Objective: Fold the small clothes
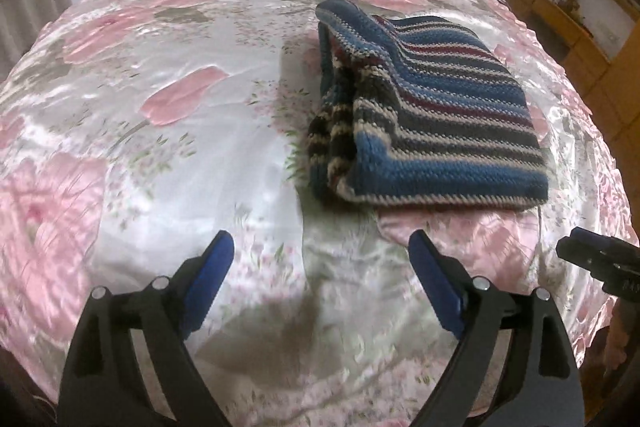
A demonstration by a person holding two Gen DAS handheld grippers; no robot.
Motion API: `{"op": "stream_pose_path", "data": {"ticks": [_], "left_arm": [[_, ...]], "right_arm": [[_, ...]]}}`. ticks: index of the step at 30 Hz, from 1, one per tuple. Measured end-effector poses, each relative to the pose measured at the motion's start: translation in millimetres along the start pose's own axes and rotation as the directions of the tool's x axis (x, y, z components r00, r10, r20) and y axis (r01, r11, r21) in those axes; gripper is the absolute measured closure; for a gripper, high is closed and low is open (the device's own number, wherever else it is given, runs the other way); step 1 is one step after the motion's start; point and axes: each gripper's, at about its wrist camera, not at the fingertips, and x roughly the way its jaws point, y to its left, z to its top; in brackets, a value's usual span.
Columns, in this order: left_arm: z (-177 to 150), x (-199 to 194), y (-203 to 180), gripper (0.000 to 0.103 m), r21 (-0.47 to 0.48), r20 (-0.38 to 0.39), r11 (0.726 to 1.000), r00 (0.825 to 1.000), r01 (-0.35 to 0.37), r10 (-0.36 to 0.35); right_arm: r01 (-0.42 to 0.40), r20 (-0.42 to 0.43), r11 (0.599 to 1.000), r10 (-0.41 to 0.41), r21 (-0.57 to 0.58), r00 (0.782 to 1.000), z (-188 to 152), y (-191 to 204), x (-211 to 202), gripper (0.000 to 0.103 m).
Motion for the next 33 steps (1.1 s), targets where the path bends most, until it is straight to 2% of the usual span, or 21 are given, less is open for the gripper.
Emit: {"op": "stream_pose_path", "data": {"ticks": [8,17,23,27,33], "left_arm": [[-11,-22,-11,0.014,0.008,-0.002,0.999,0.999,-0.040,0.040],[-16,-50,-24,0.014,0.032,0.042,0.998,0.998,-0.058,0.056],[-19,-65,-31,0.014,0.061,0.065,0.996,0.996,-0.071,0.067],[-20,-71,-32,0.013,0.062,0.064,0.995,0.995,-0.078,0.074],[-22,-77,-33,0.013,0.060,0.063,0.994,0.994,-0.096,0.092]], "right_arm": [[0.007,0.035,1.000,-0.007,-0.002,0.999,-5,15,-23,0.012],[0.041,0.073,0.998,-0.037,-0.051,0.997,-12,32,-44,0.004],[0.062,0.084,0.997,-0.058,-0.046,0.995,-12,39,-54,0.004],[0.097,0.089,0.992,-0.090,-0.083,0.992,-14,50,-59,0.004],[0.106,0.100,0.989,-0.096,-0.100,0.990,-16,59,-65,0.004]]}}
